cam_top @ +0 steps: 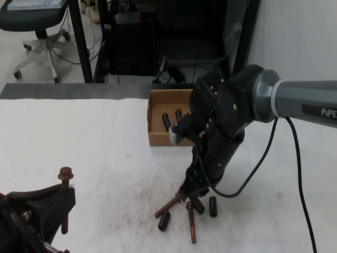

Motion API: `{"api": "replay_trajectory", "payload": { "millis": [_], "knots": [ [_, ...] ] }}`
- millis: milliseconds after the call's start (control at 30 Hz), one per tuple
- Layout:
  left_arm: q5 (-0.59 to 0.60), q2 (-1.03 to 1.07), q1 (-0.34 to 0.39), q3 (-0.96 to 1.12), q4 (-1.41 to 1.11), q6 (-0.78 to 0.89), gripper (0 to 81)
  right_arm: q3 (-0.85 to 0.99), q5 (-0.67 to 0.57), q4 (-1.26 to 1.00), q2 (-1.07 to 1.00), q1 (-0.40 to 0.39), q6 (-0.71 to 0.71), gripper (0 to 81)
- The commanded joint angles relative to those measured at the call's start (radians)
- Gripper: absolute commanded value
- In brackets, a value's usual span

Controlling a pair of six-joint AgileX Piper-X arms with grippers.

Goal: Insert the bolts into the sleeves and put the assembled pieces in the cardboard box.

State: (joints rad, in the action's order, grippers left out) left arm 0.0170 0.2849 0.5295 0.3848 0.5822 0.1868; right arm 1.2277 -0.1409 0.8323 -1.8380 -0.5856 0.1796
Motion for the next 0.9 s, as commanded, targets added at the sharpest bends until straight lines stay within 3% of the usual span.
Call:
{"api": "replay_trajectory", "payload": {
  "millis": [0,867],
  "knots": [
    [0.000,-0.005,-0.002,0.001,-0.011,-0.004,0.3,-0.019,-0.012,0.012,0.005,0.002,0.031,32.9],
    [-0.009,-0.005,-0.002,0.001,-0.012,-0.004,0.3,-0.084,-0.007,-0.086,0.005,0.002,0.074,32.9]
  ]
}}
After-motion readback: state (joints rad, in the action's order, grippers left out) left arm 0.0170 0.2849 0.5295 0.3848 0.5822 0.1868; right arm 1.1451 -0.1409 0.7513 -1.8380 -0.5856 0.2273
